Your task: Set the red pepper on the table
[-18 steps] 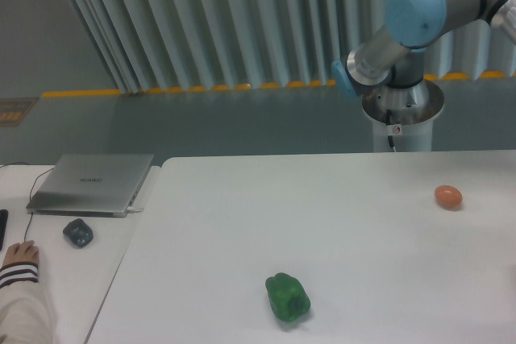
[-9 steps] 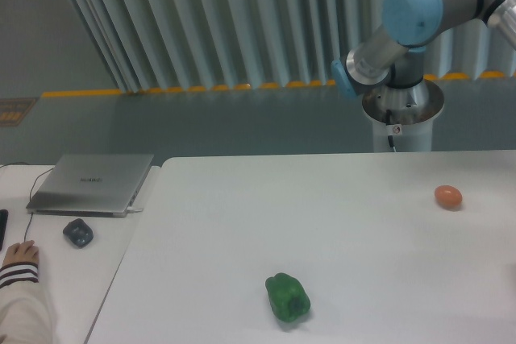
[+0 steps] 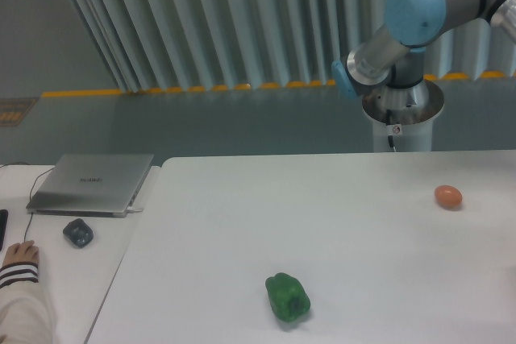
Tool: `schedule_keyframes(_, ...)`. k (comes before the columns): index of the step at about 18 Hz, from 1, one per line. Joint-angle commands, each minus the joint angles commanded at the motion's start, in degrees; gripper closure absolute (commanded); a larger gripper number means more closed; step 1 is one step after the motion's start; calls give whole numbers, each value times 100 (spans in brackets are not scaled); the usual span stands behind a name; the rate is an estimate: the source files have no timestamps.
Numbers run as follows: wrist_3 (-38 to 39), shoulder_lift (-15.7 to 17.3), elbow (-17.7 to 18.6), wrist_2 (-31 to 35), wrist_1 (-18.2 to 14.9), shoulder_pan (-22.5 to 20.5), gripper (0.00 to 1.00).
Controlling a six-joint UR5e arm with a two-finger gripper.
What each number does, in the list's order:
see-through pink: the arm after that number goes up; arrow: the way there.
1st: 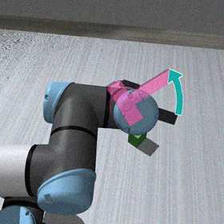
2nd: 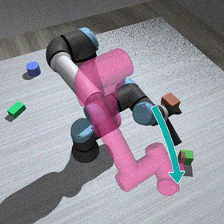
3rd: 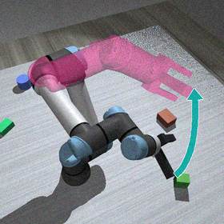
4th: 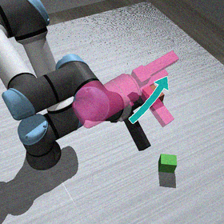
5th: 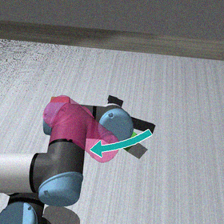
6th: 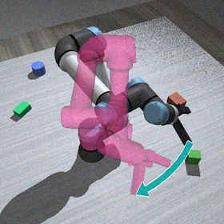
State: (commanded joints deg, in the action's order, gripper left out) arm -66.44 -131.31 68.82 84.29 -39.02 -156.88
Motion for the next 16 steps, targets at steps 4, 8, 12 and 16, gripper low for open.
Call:
schedule_keyframes(4, 9, 79, 35, -115, -9, -36, 0)
schedule_keyframes(8, -9, 473, 228, -378, -420, -79, 0)
schedule_keyframes(12, -132, 852, 641, -466, -807, -53, 0)
schedule_keyframes(16, -1078, 1028, 1001, -493, -966, 8, 0)
